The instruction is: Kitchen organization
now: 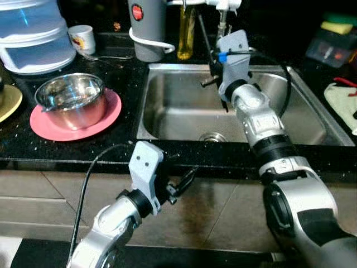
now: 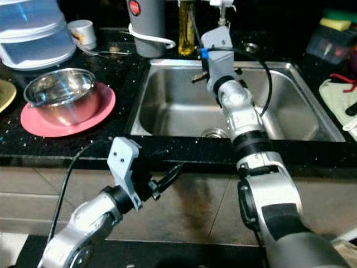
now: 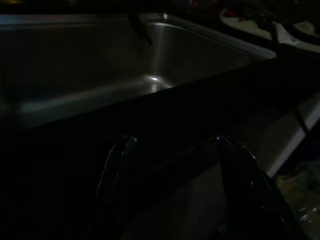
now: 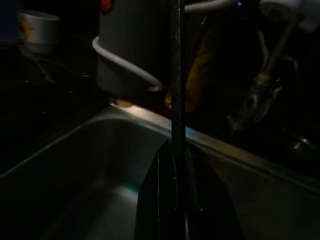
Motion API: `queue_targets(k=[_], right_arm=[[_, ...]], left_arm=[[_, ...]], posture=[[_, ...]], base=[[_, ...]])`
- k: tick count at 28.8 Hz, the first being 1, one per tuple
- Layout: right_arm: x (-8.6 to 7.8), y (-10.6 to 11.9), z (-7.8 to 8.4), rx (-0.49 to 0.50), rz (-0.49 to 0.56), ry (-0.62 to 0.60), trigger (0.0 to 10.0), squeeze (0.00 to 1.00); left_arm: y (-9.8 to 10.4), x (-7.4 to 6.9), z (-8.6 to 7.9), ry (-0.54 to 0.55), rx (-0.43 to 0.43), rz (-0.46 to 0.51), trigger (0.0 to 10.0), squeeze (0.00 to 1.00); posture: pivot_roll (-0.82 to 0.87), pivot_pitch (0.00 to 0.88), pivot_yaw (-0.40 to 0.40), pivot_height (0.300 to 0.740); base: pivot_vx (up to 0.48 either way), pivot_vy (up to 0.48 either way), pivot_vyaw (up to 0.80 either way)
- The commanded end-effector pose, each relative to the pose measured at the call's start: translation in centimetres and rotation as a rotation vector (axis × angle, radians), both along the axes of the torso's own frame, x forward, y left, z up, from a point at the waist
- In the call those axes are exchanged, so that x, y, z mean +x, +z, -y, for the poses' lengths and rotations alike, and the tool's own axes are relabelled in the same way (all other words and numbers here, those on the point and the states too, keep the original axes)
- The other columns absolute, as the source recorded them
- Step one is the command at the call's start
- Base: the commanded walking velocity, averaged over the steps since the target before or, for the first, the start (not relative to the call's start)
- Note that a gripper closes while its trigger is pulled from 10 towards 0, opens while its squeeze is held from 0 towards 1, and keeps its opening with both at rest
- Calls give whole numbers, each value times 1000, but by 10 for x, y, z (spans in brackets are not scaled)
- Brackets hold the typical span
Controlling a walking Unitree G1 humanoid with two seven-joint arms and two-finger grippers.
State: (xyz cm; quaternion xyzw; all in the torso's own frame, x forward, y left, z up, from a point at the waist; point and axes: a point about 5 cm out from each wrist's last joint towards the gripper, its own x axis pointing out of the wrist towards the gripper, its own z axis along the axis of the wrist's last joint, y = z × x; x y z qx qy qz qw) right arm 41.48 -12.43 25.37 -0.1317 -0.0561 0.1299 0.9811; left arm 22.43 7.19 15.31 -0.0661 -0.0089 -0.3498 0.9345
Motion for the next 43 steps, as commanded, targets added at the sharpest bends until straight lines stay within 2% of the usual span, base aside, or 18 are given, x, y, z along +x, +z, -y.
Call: queue_targets(k=[1, 5, 10, 14, 18, 20, 23, 26, 29, 31, 34, 38, 39, 40, 41, 42, 43], right_arm=[[2, 7, 1, -2, 4, -27, 10000, 0], [5, 9, -5, -4, -11, -40, 10000, 0], [7, 8, -25, -114, -38, -41, 10000, 0], [8, 3, -35, -167, -78, -40, 10000, 0], [8, 1, -45, -317, -68, 3, 10000, 0], [6, -9, -50, -452, -97, 47, 10000, 0], [6, -15, -49, -511, -119, 46, 10000, 0], [4, -31, -43, -651, -201, 46, 10000, 0], [4, -38, -38, -695, -252, 32, 10000, 0], [4, -40, -32, -676, -303, 4, 10000, 0], [4, -41, -28, -650, -326, -5, 10000, 0], [3, -46, -23, -612, -370, -18, 10000, 0], [3, -48, -21, -616, -380, -24, 10000, 98], [3, -49, -20, -614, -389, -30, 10000, 98], [3, -51, -18, -608, -398, -34, 10000, 298], [2, -52, -17, -596, -403, -38, 10000, 561], [2, -52, -17, -573, -407, -44, 10000, 753]], left_arm=[[-4, 1, 1, -4, 19, -9, 10000, 0], [-4, 2, 1, -7, 24, -4, 10000, 0], [-5, 8, -2, 17, 44, 7, 10000, 0], [-4, 9, -5, 27, 49, 11, 10000, 0], [-2, 5, -5, 25, 55, 14, 10000, 0], [-2, 1, -5, 28, 54, 11, 10000, 0], [-1, -1, -5, 28, 52, 11, 10000, 0], [0, -8, -4, 19, 41, 0, 10000, 0], [0, -12, -3, 7, 35, -8, 10000, 0], [-1, -21, 1, -12, 32, -18, 10000, 0], [-2, -28, 5, -21, 39, -22, 10000, 0], [-5, -32, 7, -22, 51, -25, 10000, 0], [-5, -34, 8, -23, 56, -28, 10000, 0], [-6, -35, 8, -23, 59, -32, 10000, 0], [-7, -35, 8, -21, 62, -36, 10000, 0], [-8, -36, 8, -16, 63, -40, 10000, 0], [-9, -36, 7, -11, 64, -42, 10000, 0]], posture=[[37, 0, -42, 740], [39, 0, -44, 740], [45, 0, -53, 740], [49, 11, -56, 740], [54, 32, -61, 740], [59, 47, -65, 740], [60, 52, -66, 740], [64, 66, -68, 740], [66, 75, -68, 740], [68, 84, -66, 740], [70, 89, -65, 740], [70, 91, -65, 740], [71, 93, -65, 740], [71, 93, -65, 740], [71, 93, -65, 740], [71, 93, -65, 740], [71, 93, -65, 740]], base=[[0, 0, 0], [0, 0, 0], [0, 0, 0], [0, 0, 0], [0, 0, 0], [0, 0, 0], [0, 0, 0], [0, 0, 0], [0, 0, 0], [0, 0, 0], [0, 0, 0], [0, 0, 0], [0, 0, 0], [0, 0, 0], [0, 0, 0], [0, 0, 0], [0, 0, 0]])
